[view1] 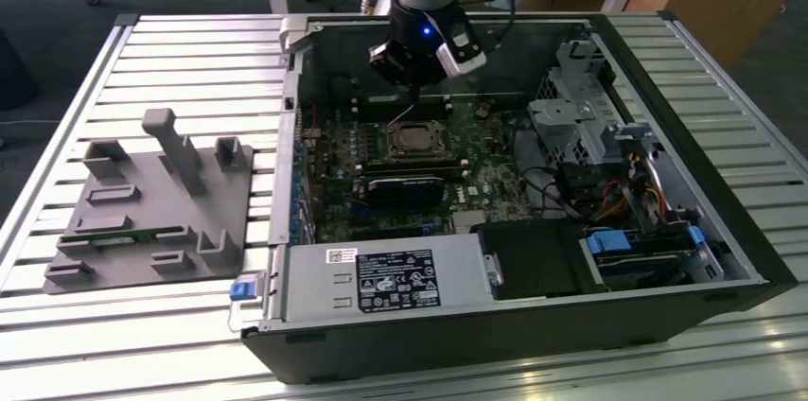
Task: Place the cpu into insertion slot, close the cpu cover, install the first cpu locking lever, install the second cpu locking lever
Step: 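Install the first cpu locking lever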
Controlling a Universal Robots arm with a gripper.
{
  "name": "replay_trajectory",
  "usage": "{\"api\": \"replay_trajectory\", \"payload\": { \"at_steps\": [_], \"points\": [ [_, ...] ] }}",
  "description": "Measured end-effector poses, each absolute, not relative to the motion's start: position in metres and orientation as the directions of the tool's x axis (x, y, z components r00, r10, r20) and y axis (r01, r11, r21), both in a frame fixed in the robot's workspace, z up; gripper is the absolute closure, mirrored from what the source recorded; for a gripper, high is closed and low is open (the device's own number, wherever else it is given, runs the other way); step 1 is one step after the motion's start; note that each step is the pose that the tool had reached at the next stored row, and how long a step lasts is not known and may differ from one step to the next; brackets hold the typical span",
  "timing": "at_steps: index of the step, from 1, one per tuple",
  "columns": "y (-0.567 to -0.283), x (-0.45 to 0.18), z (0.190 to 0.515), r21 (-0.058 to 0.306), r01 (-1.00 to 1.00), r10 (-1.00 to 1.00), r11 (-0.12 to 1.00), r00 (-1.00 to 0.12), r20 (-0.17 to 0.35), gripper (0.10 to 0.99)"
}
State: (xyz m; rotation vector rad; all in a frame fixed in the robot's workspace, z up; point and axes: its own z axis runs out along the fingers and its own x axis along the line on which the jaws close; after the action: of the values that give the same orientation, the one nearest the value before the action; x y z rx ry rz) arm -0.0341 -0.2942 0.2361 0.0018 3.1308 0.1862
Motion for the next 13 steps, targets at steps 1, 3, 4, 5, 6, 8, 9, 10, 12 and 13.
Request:
{"api": "replay_trajectory", "payload": {
  "at_steps": [1, 3, 4, 5, 6, 8, 9, 10, 12, 13],
  "points": [
    [-0.294, -0.033, 0.235, 0.118, 0.001, 0.001, 0.993, -1.000, -0.005, 0.980],
    [-0.294, -0.031, 0.232, 0.118, 0.001, 0.001, 0.993, -1.000, -0.005, 0.980],
    [-0.294, -0.031, 0.230, 0.118, 0.001, 0.001, 0.993, -1.000, -0.005, 0.980],
    [-0.294, -0.030, 0.229, 0.118, 0.001, 0.001, 0.993, -1.000, -0.005, 0.980],
    [-0.294, -0.029, 0.227, 0.118, 0.001, 0.001, 0.993, -1.000, -0.005, 0.980],
    [-0.293, -0.027, 0.224, 0.118, 0.001, 0.001, 0.993, -1.000, -0.005, 0.980],
    [-0.293, -0.026, 0.222, 0.118, 0.001, 0.001, 0.993, -1.000, -0.005, 0.980],
    [-0.293, -0.025, 0.221, 0.118, 0.001, 0.001, 0.993, -1.000, -0.005, 0.980],
    [-0.293, -0.023, 0.217, 0.118, 0.001, 0.001, 0.993, -1.000, -0.005, 0.980],
    [-0.293, -0.021, 0.216, 0.118, 0.000, 0.001, 0.993, -1.000, -0.005, 0.980]
  ]
}}
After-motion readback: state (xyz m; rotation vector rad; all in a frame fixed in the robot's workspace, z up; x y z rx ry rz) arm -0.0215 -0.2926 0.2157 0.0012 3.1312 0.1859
